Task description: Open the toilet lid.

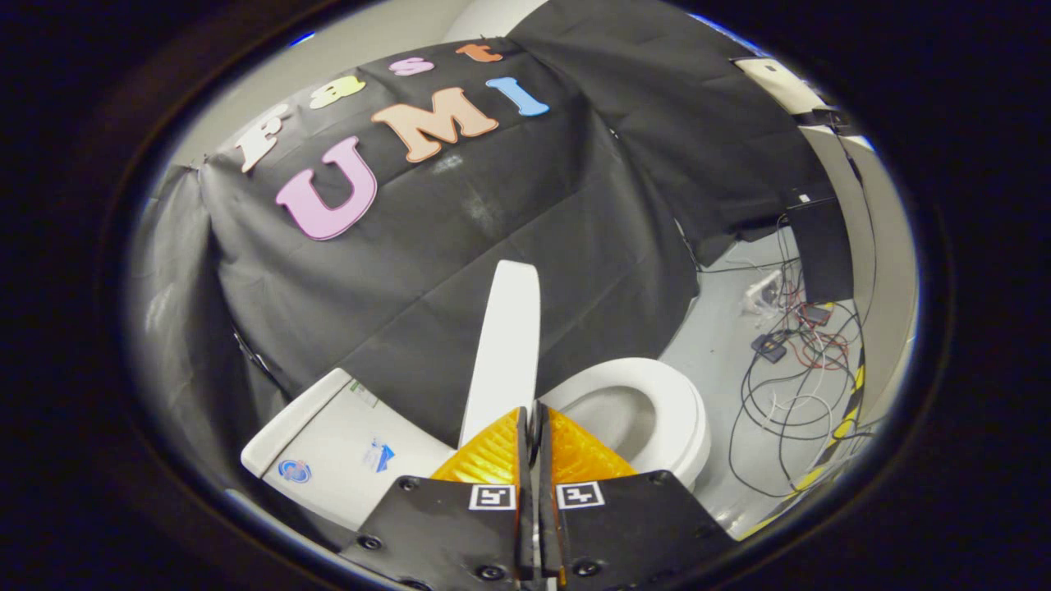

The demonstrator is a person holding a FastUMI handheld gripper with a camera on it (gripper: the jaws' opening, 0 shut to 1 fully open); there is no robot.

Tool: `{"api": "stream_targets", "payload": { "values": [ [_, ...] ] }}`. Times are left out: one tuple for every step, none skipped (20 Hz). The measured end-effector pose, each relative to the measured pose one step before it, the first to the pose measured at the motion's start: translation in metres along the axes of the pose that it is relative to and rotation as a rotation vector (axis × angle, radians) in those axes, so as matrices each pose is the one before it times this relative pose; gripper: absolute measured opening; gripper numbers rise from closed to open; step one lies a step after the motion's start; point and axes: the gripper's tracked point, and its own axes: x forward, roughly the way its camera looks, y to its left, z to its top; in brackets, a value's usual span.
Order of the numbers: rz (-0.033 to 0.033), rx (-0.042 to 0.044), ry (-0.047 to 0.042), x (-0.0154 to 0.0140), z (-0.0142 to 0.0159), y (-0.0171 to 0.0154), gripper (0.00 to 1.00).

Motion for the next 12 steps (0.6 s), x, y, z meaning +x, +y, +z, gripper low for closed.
{"api": "stream_targets", "payload": {
  "values": [
    [-0.00838, 0.00212, 0.00146, -0.00071, -0.00031, 0.00489, 0.04],
    [-0.014, -0.00251, 0.00728, -0.00031, 0.00007, 0.00286, 0.04],
    [-0.01666, -0.01036, 0.00772, -0.0018, -0.00029, 0.00387, 0.04],
    [-0.01423, -0.01842, 0.01401, -0.00069, 0.00101, 0.00482, 0.04],
    [-0.00977, -0.02132, 0.00991, -0.00178, 0.00059, 0.00604, 0.04],
    [-0.00825, -0.02642, 0.01018, -0.0023, 0.00142, 0.00655, 0.04],
    [-0.00726, -0.0232, 0.00954, -0.00186, 0.00103, 0.0065, 0.04],
    [-0.00301, -0.0189, 0.00921, -0.00235, 0.00199, 0.00703, 0.04],
    [-0.00258, -0.00821, 0.00719, -0.00248, 0.0013, 0.00782, 0.04],
    [-0.00184, -0.00845, 0.00996, -0.0032, 0.00059, 0.00757, 0.04],
    [-0.00086, -0.0074, 0.00241, -0.00154, -0.00007, 0.00813, 0.04],
    [0.00207, -0.0133, 0.00317, -0.00266, 0.00066, 0.00812, 0.04]
  ]
}}
